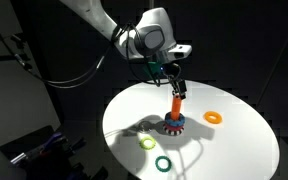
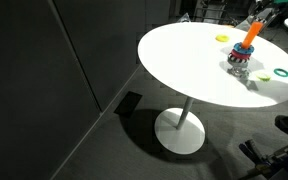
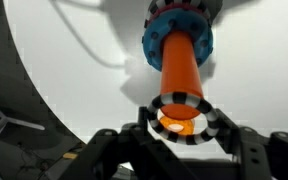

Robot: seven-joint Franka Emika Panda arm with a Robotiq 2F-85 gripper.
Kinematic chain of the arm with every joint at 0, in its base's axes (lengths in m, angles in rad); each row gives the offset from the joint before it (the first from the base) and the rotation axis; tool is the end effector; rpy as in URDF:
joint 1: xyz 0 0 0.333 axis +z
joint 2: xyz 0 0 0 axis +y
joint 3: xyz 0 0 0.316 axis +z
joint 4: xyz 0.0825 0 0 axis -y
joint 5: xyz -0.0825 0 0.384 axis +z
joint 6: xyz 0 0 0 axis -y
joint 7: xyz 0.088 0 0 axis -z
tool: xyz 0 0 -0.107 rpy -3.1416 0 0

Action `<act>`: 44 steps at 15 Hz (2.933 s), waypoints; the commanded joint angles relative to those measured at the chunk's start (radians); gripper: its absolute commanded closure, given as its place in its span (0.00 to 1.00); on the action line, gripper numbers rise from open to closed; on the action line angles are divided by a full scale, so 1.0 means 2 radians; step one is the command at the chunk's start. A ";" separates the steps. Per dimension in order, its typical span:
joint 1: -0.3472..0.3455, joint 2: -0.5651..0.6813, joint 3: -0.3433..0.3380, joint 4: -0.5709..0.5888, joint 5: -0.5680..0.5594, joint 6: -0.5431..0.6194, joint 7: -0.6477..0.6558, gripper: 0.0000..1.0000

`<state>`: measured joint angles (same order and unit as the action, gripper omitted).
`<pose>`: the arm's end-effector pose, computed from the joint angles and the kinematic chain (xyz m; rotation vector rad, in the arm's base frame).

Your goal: Put the black and white ring on the stack

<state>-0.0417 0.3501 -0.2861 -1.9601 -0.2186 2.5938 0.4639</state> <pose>0.6099 -0.1918 0.3333 2.7694 -0.8420 0.4455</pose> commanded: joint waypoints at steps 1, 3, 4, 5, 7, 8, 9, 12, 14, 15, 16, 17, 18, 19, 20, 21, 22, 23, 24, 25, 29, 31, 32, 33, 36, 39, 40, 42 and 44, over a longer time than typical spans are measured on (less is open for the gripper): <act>0.009 0.006 -0.010 0.008 -0.018 -0.003 0.019 0.61; 0.010 0.008 -0.010 0.007 -0.021 -0.002 0.021 0.61; 0.011 0.010 -0.011 0.008 -0.021 -0.002 0.022 0.61; 0.012 0.011 -0.011 0.008 -0.021 -0.002 0.022 0.61; 0.013 0.013 -0.012 0.008 -0.021 -0.002 0.023 0.61; 0.014 0.014 -0.012 0.008 -0.022 -0.002 0.023 0.61; 0.015 0.014 -0.013 0.007 -0.022 -0.002 0.024 0.61; 0.020 0.013 -0.015 0.006 -0.026 -0.002 0.027 0.61; 0.022 0.011 -0.017 0.004 -0.034 -0.001 0.028 0.11; 0.023 0.011 -0.018 0.003 -0.036 -0.001 0.029 0.09; 0.025 0.010 -0.019 0.003 -0.040 0.000 0.029 0.04; 0.025 0.010 -0.020 0.002 -0.044 0.000 0.029 0.00; 0.026 0.010 -0.021 0.002 -0.047 0.000 0.029 0.00; 0.026 0.009 -0.021 0.002 -0.050 -0.001 0.028 0.00; 0.024 0.006 -0.020 0.000 -0.049 -0.003 0.025 0.00; 0.022 0.002 -0.017 -0.003 -0.045 -0.007 0.017 0.00; 0.020 -0.001 -0.014 -0.004 -0.041 -0.011 0.011 0.00; 0.014 -0.006 -0.008 -0.007 -0.031 -0.019 -0.003 0.00; 0.011 -0.010 -0.004 -0.009 -0.026 -0.024 -0.012 0.00; 0.006 -0.016 0.002 -0.012 -0.017 -0.032 -0.026 0.00; -0.011 -0.039 0.023 -0.021 0.016 -0.062 -0.083 0.00; -0.021 -0.053 0.032 -0.026 0.032 -0.081 -0.113 0.00; -0.025 -0.059 0.036 -0.028 0.041 -0.092 -0.129 0.00; -0.031 -0.068 0.041 -0.030 0.052 -0.108 -0.150 0.00; -0.041 -0.091 0.048 -0.034 0.068 -0.155 -0.193 0.00; -0.042 -0.113 0.046 -0.041 0.057 -0.195 -0.195 0.00; -0.042 -0.123 0.046 -0.045 0.055 -0.213 -0.195 0.00; -0.042 -0.138 0.046 -0.052 0.052 -0.239 -0.189 0.00; -0.042 -0.156 0.047 -0.065 0.055 -0.260 -0.192 0.00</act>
<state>-0.1092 0.1098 -0.2086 -2.0396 -0.1053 2.1278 0.0983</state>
